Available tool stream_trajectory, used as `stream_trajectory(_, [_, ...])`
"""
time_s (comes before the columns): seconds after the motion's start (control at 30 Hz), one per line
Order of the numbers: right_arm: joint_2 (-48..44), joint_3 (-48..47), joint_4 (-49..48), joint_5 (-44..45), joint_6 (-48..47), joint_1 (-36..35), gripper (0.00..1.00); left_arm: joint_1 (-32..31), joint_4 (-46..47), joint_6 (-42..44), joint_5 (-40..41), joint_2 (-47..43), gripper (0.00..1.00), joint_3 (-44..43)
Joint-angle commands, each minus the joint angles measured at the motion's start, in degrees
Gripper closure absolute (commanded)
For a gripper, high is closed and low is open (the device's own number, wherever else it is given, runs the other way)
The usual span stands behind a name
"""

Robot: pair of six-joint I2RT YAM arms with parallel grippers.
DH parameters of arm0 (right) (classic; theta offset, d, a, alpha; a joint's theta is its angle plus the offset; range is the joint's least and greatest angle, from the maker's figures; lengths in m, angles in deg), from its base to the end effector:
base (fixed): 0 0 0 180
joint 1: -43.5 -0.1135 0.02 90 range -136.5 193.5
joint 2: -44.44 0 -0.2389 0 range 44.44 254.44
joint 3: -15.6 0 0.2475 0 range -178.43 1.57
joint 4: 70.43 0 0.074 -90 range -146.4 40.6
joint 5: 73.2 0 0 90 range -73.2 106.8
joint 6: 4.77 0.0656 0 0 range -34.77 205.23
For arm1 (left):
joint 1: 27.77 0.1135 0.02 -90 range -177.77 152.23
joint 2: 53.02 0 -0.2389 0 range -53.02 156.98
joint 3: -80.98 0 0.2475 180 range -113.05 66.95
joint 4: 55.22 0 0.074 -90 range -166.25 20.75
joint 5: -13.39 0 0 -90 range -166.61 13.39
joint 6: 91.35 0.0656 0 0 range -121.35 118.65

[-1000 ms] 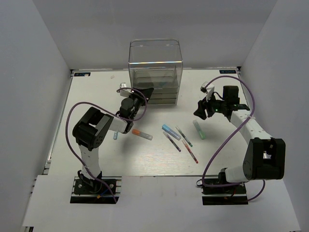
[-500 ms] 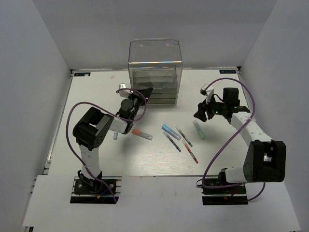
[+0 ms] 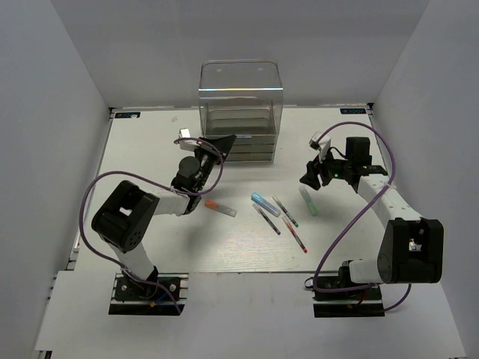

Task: Sort the stationery into containers
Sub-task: Open the storage box at the center of the board, then pick up the pen from the center of the board.

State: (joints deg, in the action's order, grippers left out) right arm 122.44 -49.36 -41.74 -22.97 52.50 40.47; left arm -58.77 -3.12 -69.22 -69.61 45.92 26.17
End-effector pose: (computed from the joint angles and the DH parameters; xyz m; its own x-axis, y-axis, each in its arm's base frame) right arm 0.3017 0.0580 0.2085 -0.2794 -0.4309 -0.8580 -0.7946 0.6054 -0.0453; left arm 0.3234 -0.1850 0.1965 -0.3329 -0.8726 -0.3574 0.2637 0.2778 -0.9237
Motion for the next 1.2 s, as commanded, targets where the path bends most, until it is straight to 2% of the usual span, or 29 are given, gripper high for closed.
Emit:
stream_trajectory(0.0, [-1.9, 0.7, -0.2, -2.9, -2.2, -0.4, 0.38, -0.5, -0.4, 1.9, -1.4, -5.7, 1.0, -0.1])
stream_trajectory(0.27, [-0.2, 2.0, 0.2, -2.9, -7.2, -3.9, 0.38, -0.5, -2.4, 2.9, -1.9, -7.4, 1.0, -1.3])
stream_trajectory(0.4, [0.8, 2.9, -1.6, 1.7, -6.6, -8.7, 0.39, -0.5, -2.4, 2.9, -1.9, -7.4, 1.0, -1.8])
stream_trajectory(0.43, [1.0, 4.0, -3.3, 6.0, -6.1, -9.8, 0.39, -0.5, -2.4, 2.9, -1.4, -7.4, 1.0, -1.9])
stream_trajectory(0.67, [1.5, 7.5, -9.9, 16.5, -2.9, -18.1, 0.39, -0.5, -2.9, 4.0, -1.4, -8.7, 1.0, -2.4])
stream_trajectory(0.93, [5.5, 7.1, -13.1, 23.0, 1.2, -25.8, 0.41, -0.5, -3.5, 4.0, -1.4, -9.2, 1.0, -2.9])
stream_trajectory(1.17, [10.6, 2.1, -11.4, 25.5, 3.5, -30.0, 0.41, -0.5, -4.0, 4.0, -1.4, -9.2, 1.0, -3.4])
